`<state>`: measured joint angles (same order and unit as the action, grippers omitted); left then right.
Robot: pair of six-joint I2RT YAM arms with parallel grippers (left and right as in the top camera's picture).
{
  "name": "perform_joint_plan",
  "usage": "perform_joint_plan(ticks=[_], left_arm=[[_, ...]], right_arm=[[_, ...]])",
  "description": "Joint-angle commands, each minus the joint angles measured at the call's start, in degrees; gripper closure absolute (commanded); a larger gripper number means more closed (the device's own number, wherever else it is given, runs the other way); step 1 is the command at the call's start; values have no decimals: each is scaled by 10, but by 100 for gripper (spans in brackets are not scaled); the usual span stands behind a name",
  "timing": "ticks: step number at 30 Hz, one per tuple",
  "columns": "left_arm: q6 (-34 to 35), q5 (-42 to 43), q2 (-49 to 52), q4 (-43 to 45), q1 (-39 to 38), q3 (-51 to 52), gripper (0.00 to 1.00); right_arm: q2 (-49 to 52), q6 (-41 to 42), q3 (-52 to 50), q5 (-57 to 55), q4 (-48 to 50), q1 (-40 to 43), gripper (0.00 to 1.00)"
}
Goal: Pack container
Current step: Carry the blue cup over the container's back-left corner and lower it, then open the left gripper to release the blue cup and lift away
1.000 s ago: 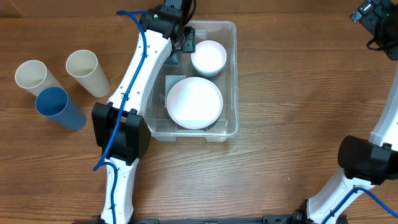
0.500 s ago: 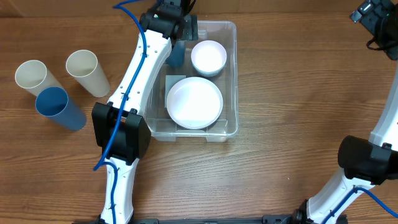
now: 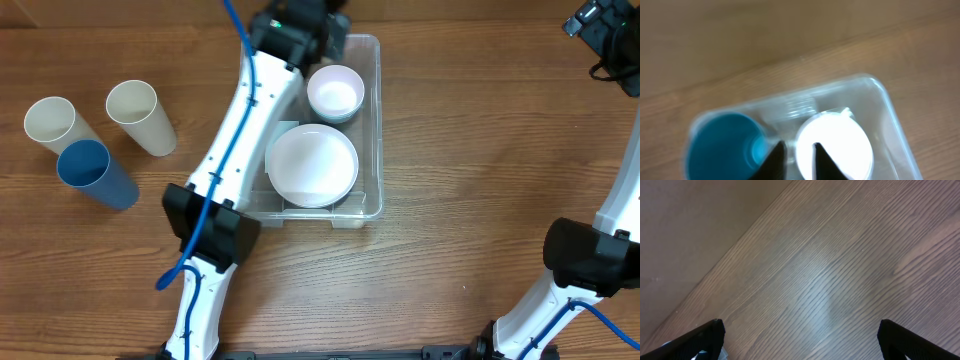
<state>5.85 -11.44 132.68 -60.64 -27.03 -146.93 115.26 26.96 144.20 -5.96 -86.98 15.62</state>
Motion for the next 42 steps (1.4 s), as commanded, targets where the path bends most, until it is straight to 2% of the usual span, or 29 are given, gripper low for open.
perform_joint_plan(ticks=[1, 7, 14, 22, 31, 42], left_arm=[[-20, 19, 3, -37, -26, 4, 96], [-6, 21, 19, -77, -22, 24, 96], [-5, 18, 20, 10, -21, 158, 96], [-5, -42, 20, 54, 9, 214, 96], [-5, -43, 20, 71, 34, 220, 96], [-7, -106, 20, 58, 35, 221, 96]], right_arm=[[-3, 3, 4, -4, 3, -1, 0], [-3, 3, 4, -4, 3, -1, 0], [-3, 3, 4, -4, 3, -1, 0], [-3, 3, 4, -4, 3, -1, 0], [-3, 3, 4, -4, 3, -1, 0], [-3, 3, 4, -4, 3, -1, 0]])
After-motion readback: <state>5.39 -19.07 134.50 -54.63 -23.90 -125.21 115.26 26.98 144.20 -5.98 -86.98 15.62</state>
